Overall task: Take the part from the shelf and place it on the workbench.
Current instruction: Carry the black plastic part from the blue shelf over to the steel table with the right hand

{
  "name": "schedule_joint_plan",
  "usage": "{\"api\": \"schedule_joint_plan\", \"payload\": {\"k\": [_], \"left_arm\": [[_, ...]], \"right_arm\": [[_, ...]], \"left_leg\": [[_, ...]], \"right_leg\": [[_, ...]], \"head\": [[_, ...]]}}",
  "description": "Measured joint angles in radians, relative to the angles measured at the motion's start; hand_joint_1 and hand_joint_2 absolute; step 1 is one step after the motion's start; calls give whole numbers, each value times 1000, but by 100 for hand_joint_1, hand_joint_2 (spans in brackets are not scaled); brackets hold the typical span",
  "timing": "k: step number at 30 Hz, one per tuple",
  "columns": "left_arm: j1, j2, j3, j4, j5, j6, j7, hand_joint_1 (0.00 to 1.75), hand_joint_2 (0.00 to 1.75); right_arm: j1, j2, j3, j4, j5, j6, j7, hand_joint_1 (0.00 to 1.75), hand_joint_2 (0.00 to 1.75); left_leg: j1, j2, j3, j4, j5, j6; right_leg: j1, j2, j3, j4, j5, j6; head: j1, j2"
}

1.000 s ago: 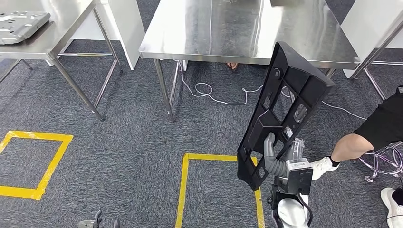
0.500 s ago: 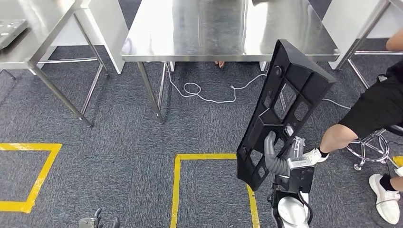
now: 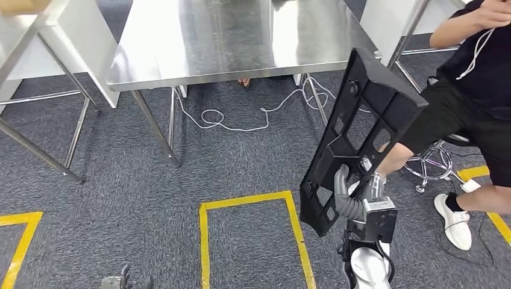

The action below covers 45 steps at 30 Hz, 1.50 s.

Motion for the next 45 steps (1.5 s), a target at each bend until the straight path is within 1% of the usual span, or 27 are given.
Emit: {"api": "schedule_joint_plan", "payload": {"k": [1,3,5,7,9,10,12,13,14,16,18,20,21,23,25,26,27,29,31,35,37,39,40,41,42,43,45], "left_arm": [[0,2,0,0,0,0,0,0,175],[-4,2,0,0,0,1,0,0,175],[-9,0,0,0,0,1,0,0,175],[-8,-1,0,1,2,1,0,0,175],[-3,-1,0,4,7,1,0,0,175],[-3,-2,1,5,10,1,0,0,175],[-3,-3,1,7,12,1,0,0,175],[-3,-3,1,8,12,1,0,0,175],[-3,-4,0,8,12,1,0,0,175],[-4,-4,0,8,12,1,0,0,175],[-6,-4,0,8,11,-1,0,0,175],[-7,-5,-4,8,11,-11,0,0,175],[-6,-5,-5,8,11,-15,0,0,175],[-3,-4,-9,8,10,-16,0,0,175],[3,-3,-14,8,7,-5,0,0,175],[5,-2,-19,9,5,2,0,0,175],[6,-2,-25,10,2,11,0,0,175],[5,0,-34,13,-3,25,0,0,175],[4,2,-45,18,-5,34,0,0,175],[4,2,-57,25,-9,38,0,0,175],[3,3,-59,26,-10,38,0,0,175],[3,5,-62,29,-10,38,0,0,175],[4,6,-64,31,-10,38,0,0,175],[4,6,-66,32,-11,38,0,0,175],[4,6,-69,34,-11,38,0,0,175],[4,6,-71,35,-11,38,0,0,175],[4,6,-73,35,-11,38,0,0,175]], "right_arm": [[1,0,0,0,0,0,0,175,175],[2,0,0,1,0,0,0,175,175],[-1,0,-1,1,0,0,0,175,175],[-9,0,0,3,0,1,0,175,175],[-26,-2,0,18,-3,3,0,175,175],[-39,-3,1,32,-5,3,0,175,175],[-68,-5,1,61,-9,2,-4,175,175],[-78,-6,1,70,-11,1,-7,175,175],[-83,-7,3,75,-14,-1,-10,175,175],[-84,-9,6,79,-18,-4,-14,175,175],[-82,-12,8,81,-21,-7,-17,175,175],[-82,-16,12,81,-21,-11,-19,175,175],[-82,-17,15,81,-20,-13,-20,175,175],[-81,-18,23,81,-20,-17,-20,175,175],[-72,-19,28,82,-18,-19,-20,175,175],[-65,-19,30,81,-17,-20,-20,175,175],[-58,-20,32,81,-15,-21,-21,175,175],[-45,-21,38,78,-10,-23,-23,175,175],[-37,-23,44,73,-7,-25,-25,175,175],[-26,-27,52,69,-6,-28,-25,175,175],[-23,-30,53,67,-5,-29,-26,175,175],[-18,-33,53,67,-5,-31,-26,175,175],[-14,-34,54,67,-5,-31,-26,175,175],[-11,-35,54,67,-5,-31,-26,175,175],[-9,-36,54,67,-5,-32,-26,175,175],[-8,-37,54,67,-5,-32,-26,175,175],[-9,-38,55,65,-5,-32,-26,175,175]], "left_leg": [[-3,-3,6,-11,-1,4],[-3,18,16,-29,6,5],[2,42,32,-59,18,2],[2,68,40,-71,22,-2],[0,96,38,-70,21,-2],[0,111,37,-69,20,-2],[1,138,35,-63,17,-7],[1,148,34,-57,13,-13],[-1,154,32,-49,8,-20],[-4,164,29,-37,1,-33],[-2,172,28,-31,0,-40],[6,141,17,-5,-22,-53],[11,117,2,31,-47,-61],[19,82,-53,156,-116,-73],[25,77,-101,258,-150,-79],[29,77,-101,261,-140,-81],[33,77,-80,221,-111,-82],[39,74,-5,78,-50,-84],[37,70,39,-12,-25,-79],[24,71,39,-29,-15,-45],[23,74,37,-34,-7,-27],[16,76,33,-33,-6,-18],[12,76,32,-33,-5,-16],[8,76,31,-32,-5,-14],[4,76,32,-32,-5,-14],[1,75,33,-32,-6,-13],[-6,75,34,-30,-8,-15]], "right_leg": [[-3,10,-2,-2,1,1],[-2,23,-4,-7,4,5],[7,-16,-20,19,-12,7],[7,-73,-69,118,-61,4],[1,-93,-121,224,-99,8],[-2,-99,-127,235,-97,16],[-8,-118,-79,153,-57,39],[-10,-138,-42,85,-36,46],[-9,-153,-8,31,-21,47],[-7,-164,18,-14,-11,33],[-9,-150,17,-15,-4,18],[-15,-142,17,-17,2,7],[-19,-138,17,-18,4,2],[-18,-131,14,-18,6,-4],[-18,-123,11,-18,8,-7],[-18,-120,10,-18,9,-8],[-19,-117,11,-18,9,-8],[-18,-112,11,-17,11,-3],[-15,-108,8,-18,14,9],[-13,-107,-5,-13,13,37],[-11,-109,-45,67,-30,31],[-10,-109,-108,203,-89,19],[-8,-109,-131,254,-106,18],[-6,-109,-138,272,-107,20],[-2,-109,-125,249,-93,23],[2,-109,-93,191,-69,25],[11,-112,-20,50,-23,19]], "head": [[-1,0],[-4,0],[-1,0],[4,0],[6,0],[7,0],[9,0],[9,0],[9,0],[7,0],[5,0],[4,0],[3,0],[2,0],[2,0],[1,0],[1,0],[1,0],[2,0],[5,0],[8,0],[11,0],[11,0],[11,0],[11,0],[11,0],[11,0]]}}
